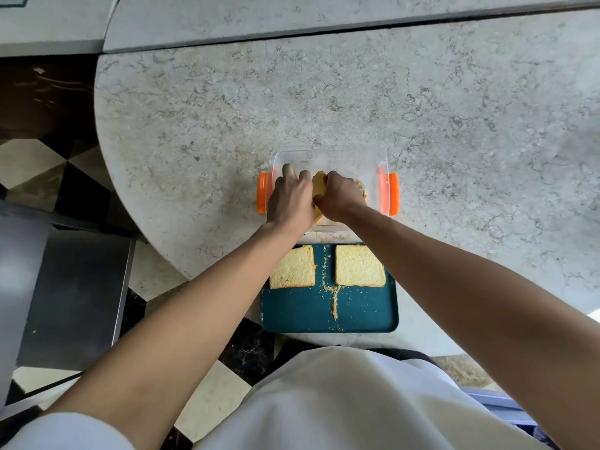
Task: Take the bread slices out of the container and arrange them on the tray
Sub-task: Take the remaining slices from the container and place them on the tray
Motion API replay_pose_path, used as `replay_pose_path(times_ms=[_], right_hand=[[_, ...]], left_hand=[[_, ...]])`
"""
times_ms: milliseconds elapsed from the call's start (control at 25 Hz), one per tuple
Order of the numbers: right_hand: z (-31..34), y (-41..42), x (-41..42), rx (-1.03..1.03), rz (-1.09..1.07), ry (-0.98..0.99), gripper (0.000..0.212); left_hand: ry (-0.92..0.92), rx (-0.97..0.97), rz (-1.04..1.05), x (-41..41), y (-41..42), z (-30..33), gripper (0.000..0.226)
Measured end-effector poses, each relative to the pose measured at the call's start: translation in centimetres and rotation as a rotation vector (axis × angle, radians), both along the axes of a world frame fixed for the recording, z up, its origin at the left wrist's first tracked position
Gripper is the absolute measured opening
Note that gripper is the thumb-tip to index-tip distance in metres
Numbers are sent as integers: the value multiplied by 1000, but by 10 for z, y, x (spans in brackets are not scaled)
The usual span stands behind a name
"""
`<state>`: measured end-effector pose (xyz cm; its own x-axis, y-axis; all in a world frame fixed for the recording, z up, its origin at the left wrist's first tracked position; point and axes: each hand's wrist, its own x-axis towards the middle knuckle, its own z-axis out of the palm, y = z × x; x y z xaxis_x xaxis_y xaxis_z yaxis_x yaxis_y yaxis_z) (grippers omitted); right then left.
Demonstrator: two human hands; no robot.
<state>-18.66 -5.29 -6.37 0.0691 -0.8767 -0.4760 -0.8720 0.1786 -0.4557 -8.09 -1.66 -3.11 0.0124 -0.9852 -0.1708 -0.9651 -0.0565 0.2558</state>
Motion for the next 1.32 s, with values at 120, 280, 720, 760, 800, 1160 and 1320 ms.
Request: replay_pose_path(times_ms=[120,280,720,760,800,1160,1320], right_hand=[[3,3,-2,-29,9,4,29],[19,10,-8,-88,-45,-89,28],[89,89,-70,-182,-537,-832,25],[88,103,-75,-162,-551,-873,22],[83,117,-80,-139,-561,-893,19],[-6,222,-106,129,-599,-581,20],[-27,225,-108,202,-605,-454,19]], left_hand=[[27,-36,49,0,-8,-1,39],[165,-159,100,6,-6,5,32],[1110,-367,520,55,68,62,40],[1189,-330,562,59,85,59,42],[1254,-285,622,64,101,53,42],[1354,148,1028,82,189,-32,40],[1288,248,1041,70,192,-58,41]])
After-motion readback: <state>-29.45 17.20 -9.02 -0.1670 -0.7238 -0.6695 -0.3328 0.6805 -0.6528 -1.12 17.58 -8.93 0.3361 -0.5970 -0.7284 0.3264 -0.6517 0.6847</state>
